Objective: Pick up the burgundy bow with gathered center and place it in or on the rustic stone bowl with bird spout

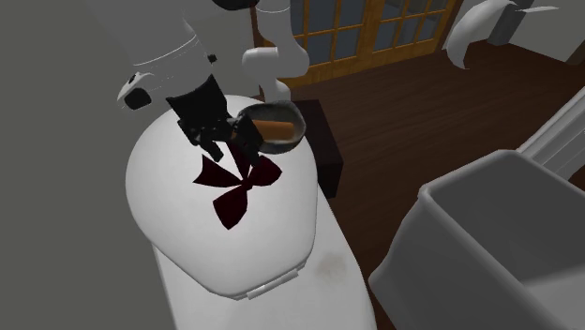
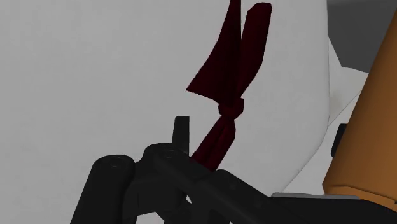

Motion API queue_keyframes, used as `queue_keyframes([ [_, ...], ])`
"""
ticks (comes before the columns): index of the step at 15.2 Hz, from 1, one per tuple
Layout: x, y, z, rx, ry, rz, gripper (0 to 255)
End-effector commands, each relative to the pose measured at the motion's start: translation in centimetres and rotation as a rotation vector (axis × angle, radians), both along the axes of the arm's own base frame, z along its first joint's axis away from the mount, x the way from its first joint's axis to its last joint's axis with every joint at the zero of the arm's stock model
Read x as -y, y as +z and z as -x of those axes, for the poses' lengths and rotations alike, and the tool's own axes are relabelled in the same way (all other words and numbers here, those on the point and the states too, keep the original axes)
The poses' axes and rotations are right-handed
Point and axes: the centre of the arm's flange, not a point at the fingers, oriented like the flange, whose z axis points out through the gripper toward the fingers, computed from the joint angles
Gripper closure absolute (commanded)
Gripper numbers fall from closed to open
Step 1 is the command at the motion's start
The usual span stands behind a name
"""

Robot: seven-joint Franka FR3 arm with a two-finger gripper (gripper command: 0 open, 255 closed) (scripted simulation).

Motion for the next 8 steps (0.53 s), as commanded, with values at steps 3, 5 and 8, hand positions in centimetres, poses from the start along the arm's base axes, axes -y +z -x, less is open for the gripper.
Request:
queue_keyframes([
  [3,-0.4,-2.2,0.0,-0.009,-0.039,-0.013,0],
  [5,-0.8,-3.5,-0.1,-0.009,-0.039,-0.013,0],
  [8,-0.8,-3.5,-0.1,-0.009,-0.039,-0.013,0],
])
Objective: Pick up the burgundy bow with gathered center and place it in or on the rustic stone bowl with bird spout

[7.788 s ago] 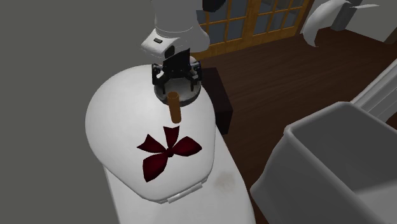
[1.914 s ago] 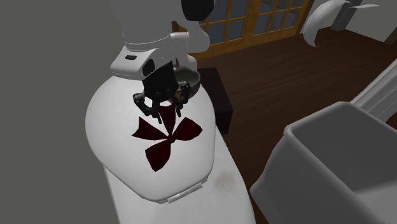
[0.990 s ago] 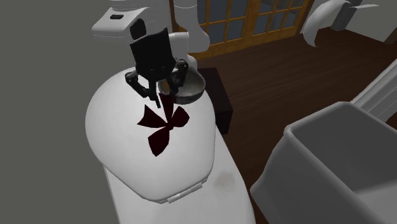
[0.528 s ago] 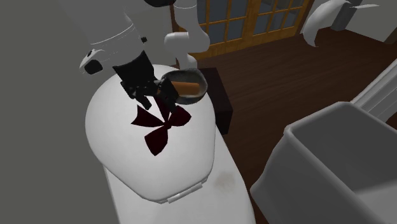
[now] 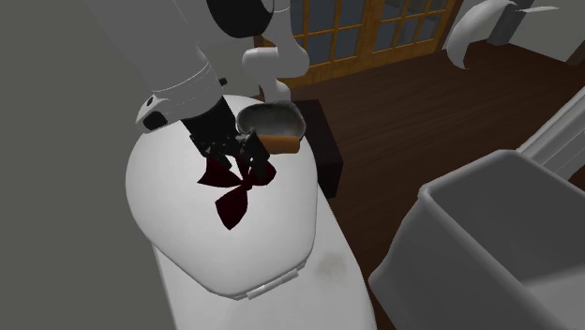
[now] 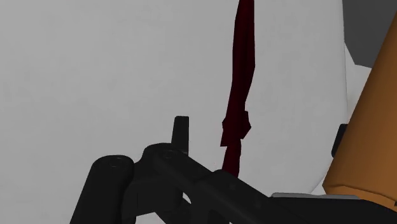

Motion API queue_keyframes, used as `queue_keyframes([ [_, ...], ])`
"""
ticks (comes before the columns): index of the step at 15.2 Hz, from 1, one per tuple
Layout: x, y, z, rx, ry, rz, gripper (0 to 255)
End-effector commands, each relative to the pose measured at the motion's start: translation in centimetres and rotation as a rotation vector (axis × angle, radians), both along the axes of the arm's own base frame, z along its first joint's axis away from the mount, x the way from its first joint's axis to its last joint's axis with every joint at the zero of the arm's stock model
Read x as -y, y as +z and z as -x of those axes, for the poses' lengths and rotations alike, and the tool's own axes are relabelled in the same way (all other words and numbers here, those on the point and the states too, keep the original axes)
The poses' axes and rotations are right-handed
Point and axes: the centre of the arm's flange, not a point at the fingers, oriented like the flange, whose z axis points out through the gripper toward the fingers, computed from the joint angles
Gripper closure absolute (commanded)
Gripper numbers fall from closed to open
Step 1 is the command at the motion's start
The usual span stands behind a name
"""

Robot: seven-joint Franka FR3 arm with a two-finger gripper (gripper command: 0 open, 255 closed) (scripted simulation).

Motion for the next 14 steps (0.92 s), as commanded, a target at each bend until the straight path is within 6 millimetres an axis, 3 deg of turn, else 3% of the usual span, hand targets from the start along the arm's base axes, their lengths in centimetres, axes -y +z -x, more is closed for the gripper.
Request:
queue_keyframes([
  [1,-0.01,-0.06,0.03,0.0,0.0,0.0,0],
  [5,-0.01,-0.06,0.03,0.0,0.0,0.0,0],
  [6,-0.01,-0.06,0.03,0.0,0.0,0.0,255],
  [14,-0.01,-0.06,0.03,0.0,0.0,0.0,255],
])
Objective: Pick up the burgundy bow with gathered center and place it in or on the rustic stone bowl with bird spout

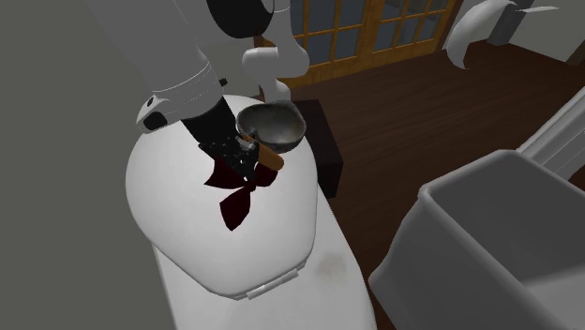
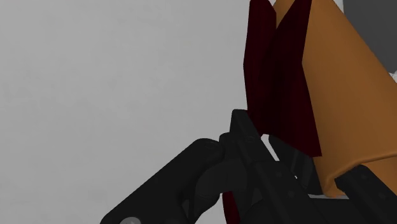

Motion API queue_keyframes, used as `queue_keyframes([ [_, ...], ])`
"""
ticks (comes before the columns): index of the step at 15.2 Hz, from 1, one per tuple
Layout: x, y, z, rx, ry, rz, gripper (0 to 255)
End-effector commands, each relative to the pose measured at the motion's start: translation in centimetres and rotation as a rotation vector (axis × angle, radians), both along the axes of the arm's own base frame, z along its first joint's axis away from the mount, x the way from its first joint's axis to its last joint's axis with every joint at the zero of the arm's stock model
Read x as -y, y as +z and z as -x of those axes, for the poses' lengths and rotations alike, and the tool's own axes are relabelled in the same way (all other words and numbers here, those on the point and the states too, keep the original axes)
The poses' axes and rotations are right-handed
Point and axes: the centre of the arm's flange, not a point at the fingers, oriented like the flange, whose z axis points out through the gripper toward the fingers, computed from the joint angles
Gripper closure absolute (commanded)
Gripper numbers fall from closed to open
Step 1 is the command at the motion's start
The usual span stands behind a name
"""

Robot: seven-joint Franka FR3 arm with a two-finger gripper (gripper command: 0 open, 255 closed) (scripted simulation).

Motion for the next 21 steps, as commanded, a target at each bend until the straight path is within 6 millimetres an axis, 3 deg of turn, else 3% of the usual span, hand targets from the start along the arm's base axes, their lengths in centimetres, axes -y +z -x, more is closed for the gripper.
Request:
queue_keyframes([
  [1,0.0,0.0,0.0,0.0,0.0,0.0,255],
  [21,0.0,10.6,0.0,0.0,0.0,0.0,255],
])
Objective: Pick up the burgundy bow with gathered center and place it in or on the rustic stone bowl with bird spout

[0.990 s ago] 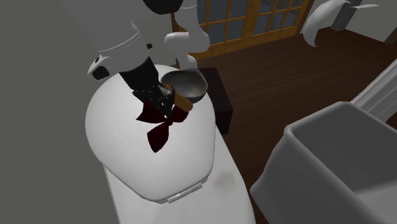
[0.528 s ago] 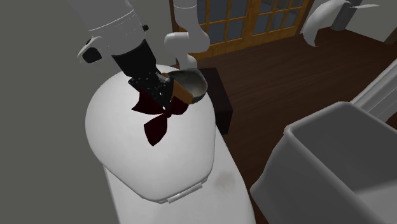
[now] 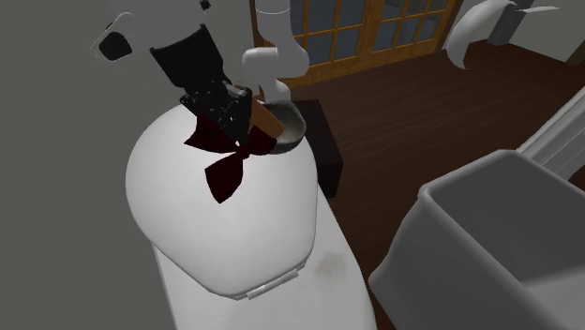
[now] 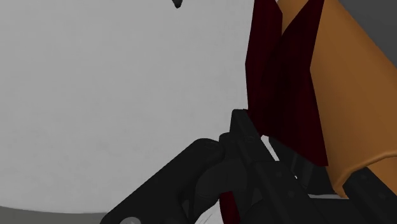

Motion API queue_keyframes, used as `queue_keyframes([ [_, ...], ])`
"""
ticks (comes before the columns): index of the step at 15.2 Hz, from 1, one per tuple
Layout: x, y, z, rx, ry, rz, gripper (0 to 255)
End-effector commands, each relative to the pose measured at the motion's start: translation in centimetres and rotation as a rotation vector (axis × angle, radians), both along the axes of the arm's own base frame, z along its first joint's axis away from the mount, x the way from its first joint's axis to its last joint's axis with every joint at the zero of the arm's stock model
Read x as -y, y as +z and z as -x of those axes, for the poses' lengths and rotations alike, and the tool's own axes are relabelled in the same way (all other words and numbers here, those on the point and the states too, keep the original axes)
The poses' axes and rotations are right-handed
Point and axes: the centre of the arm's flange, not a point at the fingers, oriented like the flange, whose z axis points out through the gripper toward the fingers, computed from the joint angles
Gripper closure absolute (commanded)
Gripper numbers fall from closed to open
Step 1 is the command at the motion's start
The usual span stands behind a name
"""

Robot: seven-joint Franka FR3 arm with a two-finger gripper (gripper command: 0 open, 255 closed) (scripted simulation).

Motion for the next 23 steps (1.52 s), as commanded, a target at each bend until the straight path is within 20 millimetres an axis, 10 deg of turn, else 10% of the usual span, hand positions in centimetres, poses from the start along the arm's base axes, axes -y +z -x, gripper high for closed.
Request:
queue_keyframes([
  [1,0.0,1.1,0.1,0.0,0.0,0.0,255],
  [13,0.0,7.4,0.1,0.0,0.0,0.0,255],
  [23,-4.4,7.9,12.6,0.0,0.0,0.0,255],
])
